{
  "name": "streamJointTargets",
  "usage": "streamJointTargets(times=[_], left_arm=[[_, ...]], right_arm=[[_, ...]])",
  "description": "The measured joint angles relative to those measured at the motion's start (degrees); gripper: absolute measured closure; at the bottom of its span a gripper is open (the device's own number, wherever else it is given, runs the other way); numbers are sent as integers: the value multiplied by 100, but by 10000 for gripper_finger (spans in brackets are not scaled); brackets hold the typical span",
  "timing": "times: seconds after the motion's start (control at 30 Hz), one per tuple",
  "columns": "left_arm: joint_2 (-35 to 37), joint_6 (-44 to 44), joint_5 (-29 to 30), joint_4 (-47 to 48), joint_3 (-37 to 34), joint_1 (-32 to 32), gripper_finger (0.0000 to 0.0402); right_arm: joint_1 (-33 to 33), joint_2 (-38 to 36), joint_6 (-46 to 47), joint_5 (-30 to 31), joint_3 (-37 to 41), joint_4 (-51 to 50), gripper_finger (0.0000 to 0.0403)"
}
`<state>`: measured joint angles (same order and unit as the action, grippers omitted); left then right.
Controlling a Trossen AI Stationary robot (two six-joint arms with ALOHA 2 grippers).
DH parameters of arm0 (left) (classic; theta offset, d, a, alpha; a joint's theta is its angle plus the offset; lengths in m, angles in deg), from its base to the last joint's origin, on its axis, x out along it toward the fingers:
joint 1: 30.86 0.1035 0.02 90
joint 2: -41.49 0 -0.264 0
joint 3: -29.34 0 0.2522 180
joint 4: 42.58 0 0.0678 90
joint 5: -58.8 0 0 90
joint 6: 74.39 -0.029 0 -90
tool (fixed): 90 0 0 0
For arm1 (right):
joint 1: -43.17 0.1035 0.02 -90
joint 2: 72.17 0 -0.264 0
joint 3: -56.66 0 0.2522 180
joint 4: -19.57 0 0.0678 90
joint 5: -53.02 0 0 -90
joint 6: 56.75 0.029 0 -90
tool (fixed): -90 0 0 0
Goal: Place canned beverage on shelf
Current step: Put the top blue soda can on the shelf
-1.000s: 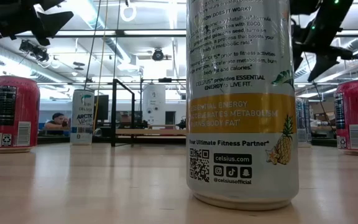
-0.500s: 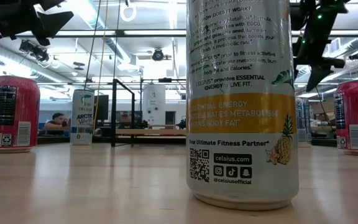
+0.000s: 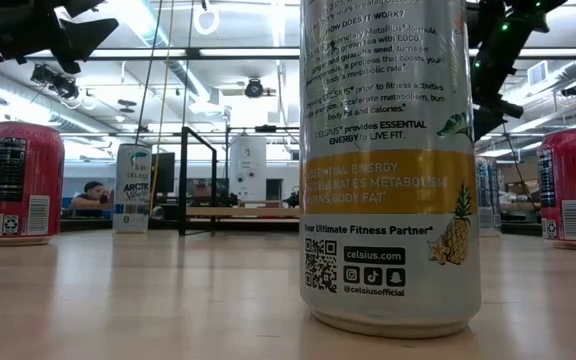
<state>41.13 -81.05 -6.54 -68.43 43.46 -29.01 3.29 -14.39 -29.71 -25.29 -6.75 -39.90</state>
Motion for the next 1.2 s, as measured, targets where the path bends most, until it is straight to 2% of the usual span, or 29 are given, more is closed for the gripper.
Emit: streamJointTargets(times=[0.17, 0.4, 0.5, 0.63, 0.93, 1.2], left_arm=[[0, 2, 0, 0, 0, -1, 81], [0, 2, 0, 0, 0, -1, 81], [0, 4, -1, 0, 0, -1, 81], [0, 4, -2, 0, 0, -1, 81], [0, 7, -2, 14, 0, 0, 81], [0, 7, -2, 16, 0, 1, 81]], right_arm=[[-1, -2, -683, -209, 0, -21, 53], [0, -2, -498, -837, 0, 116, 47], [-3, 27, -564, -839, 0, 105, 49], [-53, 20, 31, -471, 0, -96, 52], [-48, 20, 544, 516, 0, -771, 52], [-48, 20, 830, 627, 0, -918, 53]])
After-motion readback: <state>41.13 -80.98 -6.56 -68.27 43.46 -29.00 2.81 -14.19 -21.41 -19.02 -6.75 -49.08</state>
